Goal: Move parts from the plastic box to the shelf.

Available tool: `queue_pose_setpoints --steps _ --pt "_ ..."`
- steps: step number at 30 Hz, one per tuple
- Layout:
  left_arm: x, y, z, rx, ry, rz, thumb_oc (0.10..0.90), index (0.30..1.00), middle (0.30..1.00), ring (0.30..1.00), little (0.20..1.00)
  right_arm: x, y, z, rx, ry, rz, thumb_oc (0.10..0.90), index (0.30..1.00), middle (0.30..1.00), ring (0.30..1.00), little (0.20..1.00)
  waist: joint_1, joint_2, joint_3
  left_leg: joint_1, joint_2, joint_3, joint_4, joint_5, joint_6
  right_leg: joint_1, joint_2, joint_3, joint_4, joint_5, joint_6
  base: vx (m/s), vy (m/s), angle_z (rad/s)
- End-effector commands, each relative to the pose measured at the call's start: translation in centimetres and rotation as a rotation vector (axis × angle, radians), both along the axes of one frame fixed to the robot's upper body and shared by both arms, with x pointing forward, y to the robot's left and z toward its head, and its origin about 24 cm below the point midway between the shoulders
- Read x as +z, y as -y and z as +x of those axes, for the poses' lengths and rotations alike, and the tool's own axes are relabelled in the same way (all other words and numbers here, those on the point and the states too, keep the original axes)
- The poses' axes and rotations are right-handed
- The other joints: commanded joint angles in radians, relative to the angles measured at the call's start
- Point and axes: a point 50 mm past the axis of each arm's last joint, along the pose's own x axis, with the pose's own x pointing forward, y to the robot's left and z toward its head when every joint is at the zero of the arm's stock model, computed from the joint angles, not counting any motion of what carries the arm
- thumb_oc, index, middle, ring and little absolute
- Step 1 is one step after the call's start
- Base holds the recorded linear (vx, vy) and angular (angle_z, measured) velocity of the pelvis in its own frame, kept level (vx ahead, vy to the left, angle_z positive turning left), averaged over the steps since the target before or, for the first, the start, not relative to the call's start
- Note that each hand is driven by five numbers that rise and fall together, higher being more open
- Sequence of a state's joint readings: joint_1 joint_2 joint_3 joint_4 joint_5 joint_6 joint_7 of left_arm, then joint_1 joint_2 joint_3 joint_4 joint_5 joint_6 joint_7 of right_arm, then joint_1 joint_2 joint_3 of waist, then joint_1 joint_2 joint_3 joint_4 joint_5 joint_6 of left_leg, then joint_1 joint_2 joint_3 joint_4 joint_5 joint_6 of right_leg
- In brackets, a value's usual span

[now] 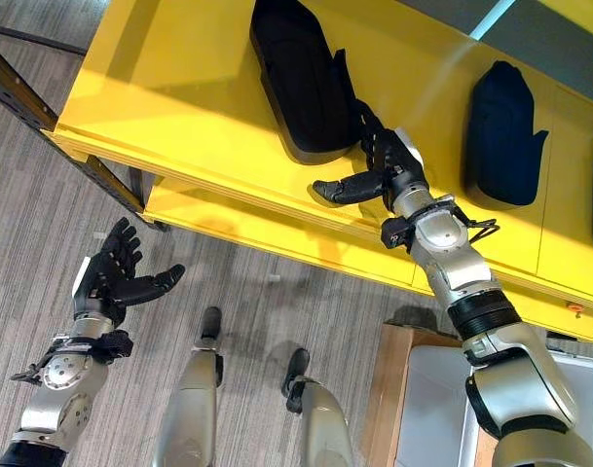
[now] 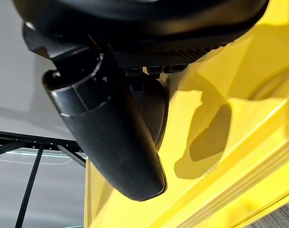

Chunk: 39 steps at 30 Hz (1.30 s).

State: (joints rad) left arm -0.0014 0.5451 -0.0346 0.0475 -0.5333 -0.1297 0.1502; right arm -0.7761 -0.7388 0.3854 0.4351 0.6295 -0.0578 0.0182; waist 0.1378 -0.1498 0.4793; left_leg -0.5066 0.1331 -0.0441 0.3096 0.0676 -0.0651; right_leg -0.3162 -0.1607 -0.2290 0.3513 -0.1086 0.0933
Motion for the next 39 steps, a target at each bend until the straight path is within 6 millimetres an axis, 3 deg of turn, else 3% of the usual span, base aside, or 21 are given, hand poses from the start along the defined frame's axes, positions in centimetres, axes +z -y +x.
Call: queue_pose_setpoints --steps 1,9,21,39 --pt "3.4 -0.5 -0.7 0.004 0.162 0.090 0.900 1.000 1.000 1.000 1.000 0.0 2.5 -1.1 -0.075 0.009 0.033 0.900 1.000 1.000 1.000 1.000 -0.030 0.003 -0.067 -0.040 0.098 -0.028 0.055 -0.039 -0.048 0.132 -0.046 0.033 -0.098 0.030 0.045 0.00 0.000 0.00" --pt "3.1 -0.8 -0.9 0.037 0.129 0.104 0.900 1.000 1.000 1.000 1.000 -1.8 2.0 -2.6 -0.027 -0.032 0.164 0.900 1.000 1.000 1.000 1.000 -0.037 -0.004 -0.065 -0.034 0.102 -0.024 0.064 -0.046 -0.049 0.136 -0.046 0.040 -0.098 0.027 0.044 0.00 0.000 0.00" --pt "2.8 -0.8 -1.2 0.064 0.097 0.112 0.900 1.000 1.000 1.000 1.000 -1.7 0.4 -4.3 0.041 -0.006 0.421 0.900 1.000 1.000 1.000 1.000 -0.046 0.004 -0.069 -0.035 0.102 -0.018 0.071 -0.050 -0.047 0.138 -0.047 0.043 -0.104 0.031 0.048 0.00 0.000 0.00" --pt "2.1 0.1 -1.3 0.094 0.068 0.058 0.900 1.000 1.000 1.000 1.000 -1.5 -1.2 -6.1 0.011 0.106 0.827 0.900 1.000 1.000 1.000 1.000 -0.058 0.023 -0.072 -0.049 0.097 -0.018 0.087 -0.056 -0.042 0.128 -0.048 0.051 -0.094 0.029 0.046 0.00 0.000 0.00"
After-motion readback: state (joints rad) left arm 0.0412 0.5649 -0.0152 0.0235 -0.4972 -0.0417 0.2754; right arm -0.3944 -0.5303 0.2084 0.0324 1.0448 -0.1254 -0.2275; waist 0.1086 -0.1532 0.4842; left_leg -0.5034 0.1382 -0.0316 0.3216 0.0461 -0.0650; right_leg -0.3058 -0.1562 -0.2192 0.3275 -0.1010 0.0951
